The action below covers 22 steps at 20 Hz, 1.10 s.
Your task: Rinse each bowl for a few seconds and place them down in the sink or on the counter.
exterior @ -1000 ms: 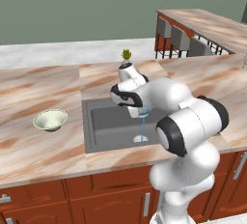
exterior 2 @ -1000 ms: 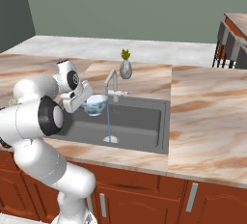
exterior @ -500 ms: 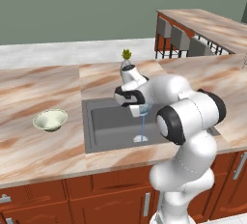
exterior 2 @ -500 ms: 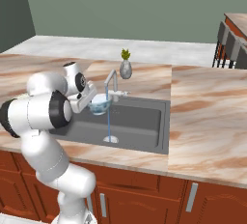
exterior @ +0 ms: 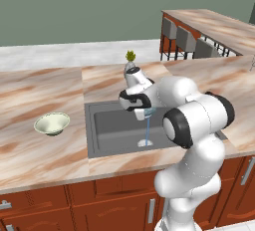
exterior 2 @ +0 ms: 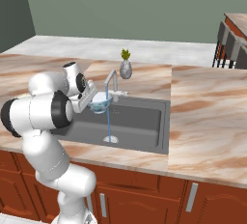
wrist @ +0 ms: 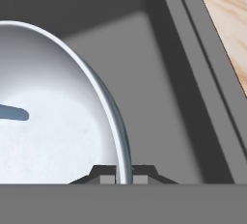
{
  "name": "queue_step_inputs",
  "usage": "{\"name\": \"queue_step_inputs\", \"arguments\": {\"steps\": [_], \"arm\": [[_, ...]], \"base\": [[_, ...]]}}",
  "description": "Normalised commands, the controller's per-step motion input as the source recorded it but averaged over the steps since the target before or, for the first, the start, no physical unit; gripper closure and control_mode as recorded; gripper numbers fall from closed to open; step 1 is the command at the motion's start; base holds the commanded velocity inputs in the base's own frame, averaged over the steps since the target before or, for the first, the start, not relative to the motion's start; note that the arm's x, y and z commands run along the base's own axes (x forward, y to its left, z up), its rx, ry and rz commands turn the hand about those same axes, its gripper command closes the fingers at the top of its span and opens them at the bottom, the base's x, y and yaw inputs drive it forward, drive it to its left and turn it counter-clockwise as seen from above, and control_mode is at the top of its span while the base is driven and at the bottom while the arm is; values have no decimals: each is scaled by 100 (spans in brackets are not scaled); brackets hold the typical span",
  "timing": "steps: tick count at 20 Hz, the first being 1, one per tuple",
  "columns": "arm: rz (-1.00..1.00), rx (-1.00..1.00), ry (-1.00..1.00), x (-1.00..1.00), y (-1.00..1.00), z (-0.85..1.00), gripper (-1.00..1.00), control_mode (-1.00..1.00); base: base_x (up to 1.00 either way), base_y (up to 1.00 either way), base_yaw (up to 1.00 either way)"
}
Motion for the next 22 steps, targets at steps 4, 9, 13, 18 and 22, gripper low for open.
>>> {"name": "queue_step_inputs", "arguments": {"steps": [4,9,13,18,22], "arm": [[-2,0,-9,-35,26,0,100,-100],[0,0,-10,-25,18,4,100,-100],[0,5,-1,-17,15,16,100,-100],[1,8,1,-24,21,18,100,-100],[1,7,2,-25,25,19,100,-100]], "base": [[0,0,0],[0,0,0],[0,0,0],[0,0,0],[0,0,0]]}}
